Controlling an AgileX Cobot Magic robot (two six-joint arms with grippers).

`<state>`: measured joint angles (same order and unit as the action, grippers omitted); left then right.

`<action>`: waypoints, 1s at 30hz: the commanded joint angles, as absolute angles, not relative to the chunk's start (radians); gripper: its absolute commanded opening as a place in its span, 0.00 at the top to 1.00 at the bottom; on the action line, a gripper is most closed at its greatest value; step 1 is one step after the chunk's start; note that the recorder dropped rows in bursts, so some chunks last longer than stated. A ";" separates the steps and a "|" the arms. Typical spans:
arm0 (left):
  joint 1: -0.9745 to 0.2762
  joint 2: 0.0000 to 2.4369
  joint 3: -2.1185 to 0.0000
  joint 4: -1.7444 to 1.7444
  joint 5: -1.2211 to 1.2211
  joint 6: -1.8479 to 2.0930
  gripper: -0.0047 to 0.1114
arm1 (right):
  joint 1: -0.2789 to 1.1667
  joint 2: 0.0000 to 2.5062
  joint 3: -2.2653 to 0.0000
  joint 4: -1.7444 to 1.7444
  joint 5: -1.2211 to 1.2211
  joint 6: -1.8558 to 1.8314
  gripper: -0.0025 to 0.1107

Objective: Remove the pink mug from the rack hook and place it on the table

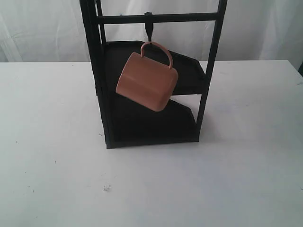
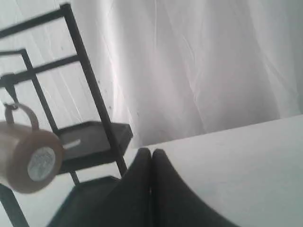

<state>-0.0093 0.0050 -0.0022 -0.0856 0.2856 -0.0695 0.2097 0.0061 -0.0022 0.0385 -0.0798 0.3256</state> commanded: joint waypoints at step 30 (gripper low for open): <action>-0.012 0.000 0.000 -0.093 0.285 -0.071 0.96 | 0.491 0.875 -0.789 0.633 0.586 -0.790 0.59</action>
<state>-0.0093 0.0050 -0.0022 -0.0856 0.2856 -0.0695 0.4881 0.8055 -0.7725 0.5724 0.6699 -0.6767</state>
